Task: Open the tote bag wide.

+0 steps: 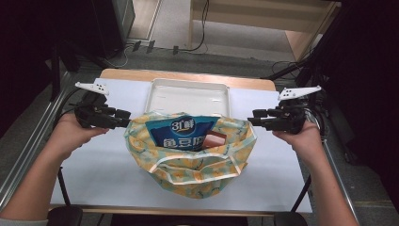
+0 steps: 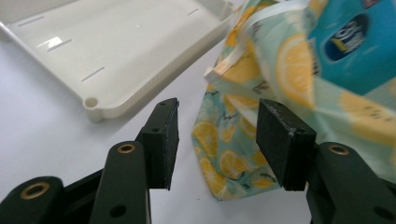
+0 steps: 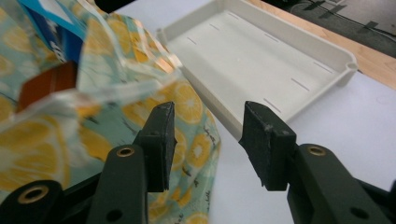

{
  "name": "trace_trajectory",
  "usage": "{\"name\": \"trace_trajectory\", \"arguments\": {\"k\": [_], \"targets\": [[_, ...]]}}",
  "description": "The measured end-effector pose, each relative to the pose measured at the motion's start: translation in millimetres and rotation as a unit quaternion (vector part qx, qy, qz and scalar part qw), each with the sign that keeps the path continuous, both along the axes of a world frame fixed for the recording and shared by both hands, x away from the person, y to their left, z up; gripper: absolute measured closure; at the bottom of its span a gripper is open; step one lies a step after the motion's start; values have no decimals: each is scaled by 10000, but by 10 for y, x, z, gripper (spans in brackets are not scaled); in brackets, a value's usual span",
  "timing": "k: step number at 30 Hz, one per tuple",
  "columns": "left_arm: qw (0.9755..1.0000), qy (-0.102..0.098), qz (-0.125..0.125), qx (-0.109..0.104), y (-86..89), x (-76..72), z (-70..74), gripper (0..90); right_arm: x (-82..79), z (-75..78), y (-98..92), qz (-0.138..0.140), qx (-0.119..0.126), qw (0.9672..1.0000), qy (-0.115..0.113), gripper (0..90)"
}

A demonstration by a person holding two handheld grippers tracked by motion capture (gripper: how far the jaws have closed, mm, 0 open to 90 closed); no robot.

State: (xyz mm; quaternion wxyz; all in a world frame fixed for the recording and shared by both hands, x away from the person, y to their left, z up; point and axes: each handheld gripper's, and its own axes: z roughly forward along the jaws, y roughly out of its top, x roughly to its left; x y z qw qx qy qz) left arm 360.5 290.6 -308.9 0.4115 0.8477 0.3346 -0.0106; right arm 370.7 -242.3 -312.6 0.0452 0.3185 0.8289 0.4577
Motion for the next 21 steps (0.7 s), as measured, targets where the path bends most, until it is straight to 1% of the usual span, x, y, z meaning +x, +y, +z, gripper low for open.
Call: {"name": "trace_trajectory", "arguments": {"k": [1, 2, 3, 4, 5, 6, 8, 11, 13, 16, 18, 19, 21], "targets": [[10000, -9, -28, -49, -2, -7, 36, 499, 3, 35, 2, 39, 26, 10000, -24, 556], [10000, -27, -49, -43, -7, -12, 72, 499, 0, 71, 8, 33, 12, 10000, -31, 556], [10000, -64, -57, 33, -11, -16, 106, 499, -5, 106, 13, 21, -22, 10000, -52, 557], [10000, -71, -44, 53, -12, -15, 136, 499, -5, 138, 16, 33, -21, 10000, -67, 557], [10000, -70, -29, 33, -10, -8, 174, 499, -4, 169, 17, 56, 39, 10000, -65, 559], [9999, -90, -36, 64, -6, -4, 200, 498, -8, 207, 24, 52, 62, 9999, -70, 559], [9998, -140, -29, 102, -13, -1, 281, 497, -17, 262, 38, 66, 6, 9999, -127, 559], [9997, -200, -127, 71, -52, -21, 395, 496, -51, 368, 77, 113, -2, 9998, -173, 560], [9995, -254, -175, 101, -96, -41, 455, 491, -84, 431, 110, 188, -3, 9996, -209, 558], [9995, -199, -243, 8, -159, -63, 497, 485, -137, 505, 165, 274, -21, 9993, -242, 549], [9995, -188, -246, 30, -176, -70, 500, 479, -171, 536, 199, 322, 3, 9991, -268, 543], [9992, -204, -328, 106, -231, -95, 495, 474, -188, 544, 216, 339, -9, 9990, -281, 538], [9990, -209, -377, 151, -271, -116, 491, 464, -218, 551, 243, 354, -57, 9990, -276, 531]]}}
